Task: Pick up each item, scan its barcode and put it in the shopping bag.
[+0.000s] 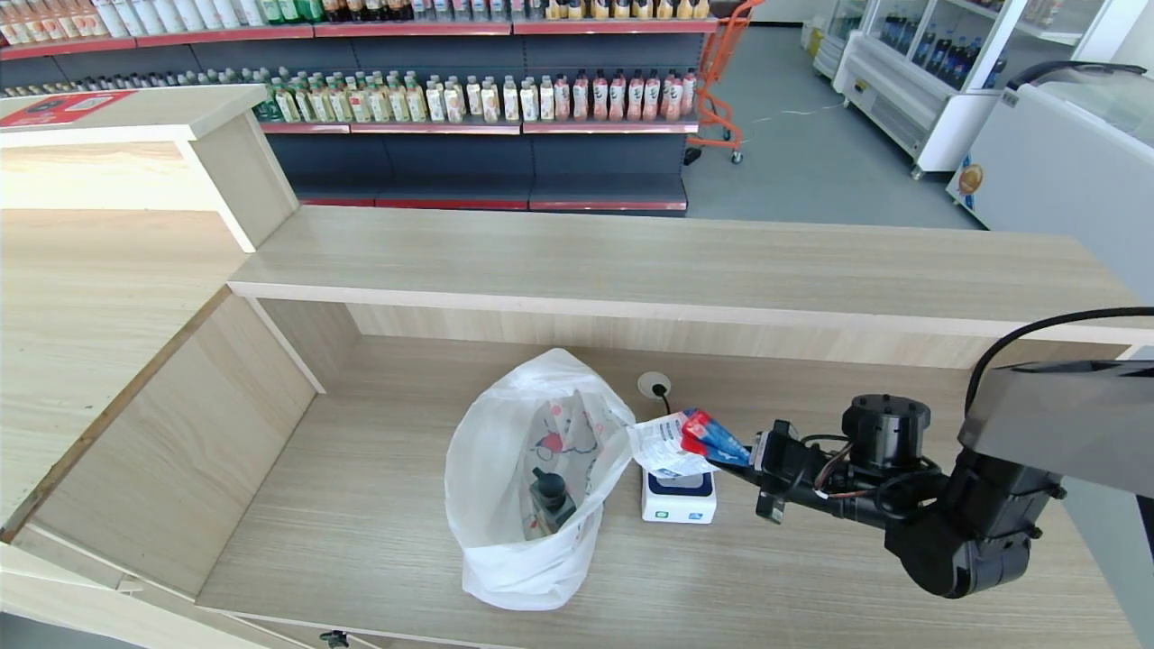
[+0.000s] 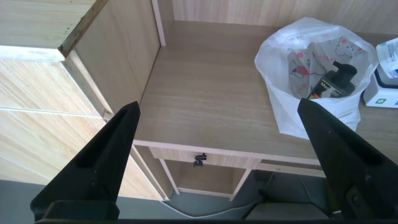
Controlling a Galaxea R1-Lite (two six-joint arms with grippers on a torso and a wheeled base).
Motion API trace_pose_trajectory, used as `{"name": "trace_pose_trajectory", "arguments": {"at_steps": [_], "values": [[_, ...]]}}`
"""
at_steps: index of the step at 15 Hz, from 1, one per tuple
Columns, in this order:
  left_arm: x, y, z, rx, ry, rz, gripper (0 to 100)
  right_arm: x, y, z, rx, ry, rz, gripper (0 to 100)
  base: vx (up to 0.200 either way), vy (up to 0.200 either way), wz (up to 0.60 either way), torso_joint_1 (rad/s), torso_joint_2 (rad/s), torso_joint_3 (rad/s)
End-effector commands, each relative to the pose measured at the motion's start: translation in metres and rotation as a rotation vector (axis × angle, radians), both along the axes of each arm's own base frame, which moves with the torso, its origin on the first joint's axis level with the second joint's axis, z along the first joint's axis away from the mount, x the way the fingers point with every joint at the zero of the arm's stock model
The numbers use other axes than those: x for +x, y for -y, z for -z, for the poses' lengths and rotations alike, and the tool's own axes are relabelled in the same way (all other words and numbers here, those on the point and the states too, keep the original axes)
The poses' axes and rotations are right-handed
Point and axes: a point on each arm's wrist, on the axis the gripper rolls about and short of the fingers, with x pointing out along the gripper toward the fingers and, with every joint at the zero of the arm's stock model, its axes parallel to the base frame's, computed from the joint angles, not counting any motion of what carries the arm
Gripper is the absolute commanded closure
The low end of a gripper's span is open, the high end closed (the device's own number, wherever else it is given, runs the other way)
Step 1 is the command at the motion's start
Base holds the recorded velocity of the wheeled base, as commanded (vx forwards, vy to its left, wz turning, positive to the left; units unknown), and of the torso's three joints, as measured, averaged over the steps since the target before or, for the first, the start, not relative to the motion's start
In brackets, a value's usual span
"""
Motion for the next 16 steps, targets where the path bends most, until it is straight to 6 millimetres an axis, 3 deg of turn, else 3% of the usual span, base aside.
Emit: {"name": "trace_pose_trajectory", "arguments": {"at_steps": [1,12,14,16], "values": [[0.0,0.0,0.0,0.0,0.0,0.0,0,0.004,-0.002,0.007,-0.001,0.009,-0.019,100,0.0,0.0,0.0,0.0,0.0,0.0],[0.0,0.0,0.0,0.0,0.001,0.0,0,0.006,-0.003,0.001,0.008,0.038,-0.033,100,0.0,0.0,0.0,0.0,0.0,0.0],[0.0,0.0,0.0,0.0,0.0,0.0,0,0.004,-0.003,-0.021,0.073,0.033,-0.038,100,0.0,0.0,0.0,0.0,0.0,0.0],[0.0,0.0,0.0,0.0,0.0,0.0,0,-0.023,-0.006,-0.085,0.349,-0.174,0.062,100,0.0,0.0,0.0,0.0,0.0,0.0]]}}
